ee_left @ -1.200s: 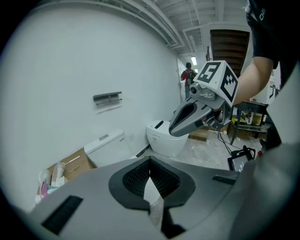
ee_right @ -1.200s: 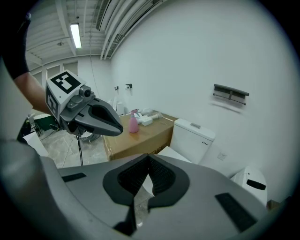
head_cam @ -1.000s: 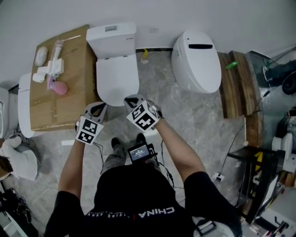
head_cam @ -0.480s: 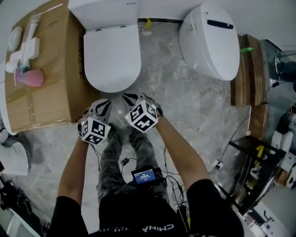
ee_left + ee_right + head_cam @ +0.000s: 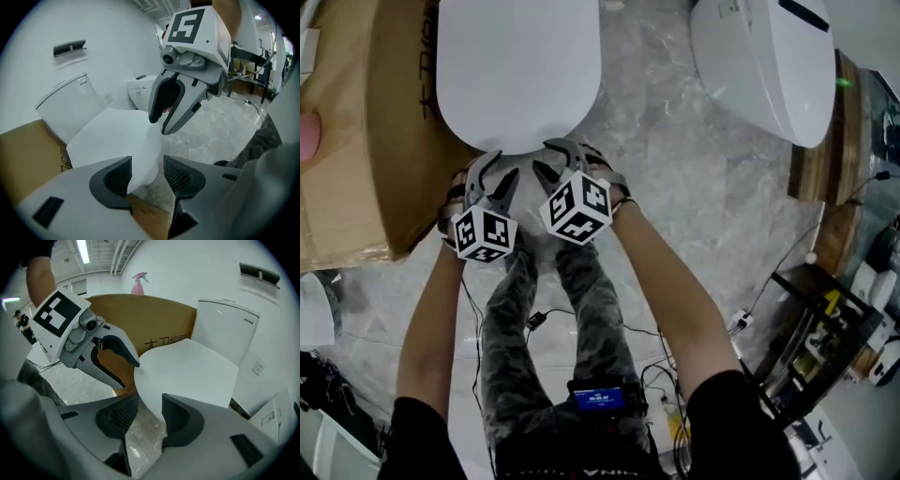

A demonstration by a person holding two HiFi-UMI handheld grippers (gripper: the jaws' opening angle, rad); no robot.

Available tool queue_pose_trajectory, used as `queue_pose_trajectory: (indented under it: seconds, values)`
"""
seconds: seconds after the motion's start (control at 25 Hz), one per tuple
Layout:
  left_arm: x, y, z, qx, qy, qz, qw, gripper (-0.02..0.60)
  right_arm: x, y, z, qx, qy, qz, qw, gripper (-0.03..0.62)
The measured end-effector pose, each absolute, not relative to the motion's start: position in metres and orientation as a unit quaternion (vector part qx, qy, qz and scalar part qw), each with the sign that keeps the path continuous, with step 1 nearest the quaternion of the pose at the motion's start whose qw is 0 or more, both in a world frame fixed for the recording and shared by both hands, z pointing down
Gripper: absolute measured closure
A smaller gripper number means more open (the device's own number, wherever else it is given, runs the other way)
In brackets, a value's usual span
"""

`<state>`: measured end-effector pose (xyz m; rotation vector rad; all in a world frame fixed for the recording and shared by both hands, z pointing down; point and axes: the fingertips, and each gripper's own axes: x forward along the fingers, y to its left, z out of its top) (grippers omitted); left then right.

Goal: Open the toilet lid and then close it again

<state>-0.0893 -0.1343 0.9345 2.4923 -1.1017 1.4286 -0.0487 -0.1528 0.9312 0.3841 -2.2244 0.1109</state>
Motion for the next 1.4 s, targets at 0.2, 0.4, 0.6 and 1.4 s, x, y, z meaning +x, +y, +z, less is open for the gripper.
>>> queue_pose_trajectory:
  seconds: [0.2, 0.4, 0.6, 1.4]
  values:
    - [-0.095, -0.147, 0.975, 0.797, -0.348, 0.494, -0.02, 0.376, -0.056, -0.158, 0.971, 0.142, -0.883, -0.048, 0.445, 0.41]
    - [-0.098, -0.157, 0.995, 0.783, -0.347, 0.512, -0.064, 0.368, -0.06, -0.162, 0.992, 0.138, -0.872, -0.125, 0.452, 0.379]
    - [-0.099, -0.159, 1.0, 0.771, -0.346, 0.52, -0.119, 0.367, -0.06, -0.164, 0.998, 0.15, -0.863, -0.193, 0.442, 0.372]
    - [-0.103, -0.165, 0.994, 0.749, -0.34, 0.55, -0.142, 0.348, -0.067, -0.177, 0.993, 0.149, -0.844, -0.248, 0.452, 0.344]
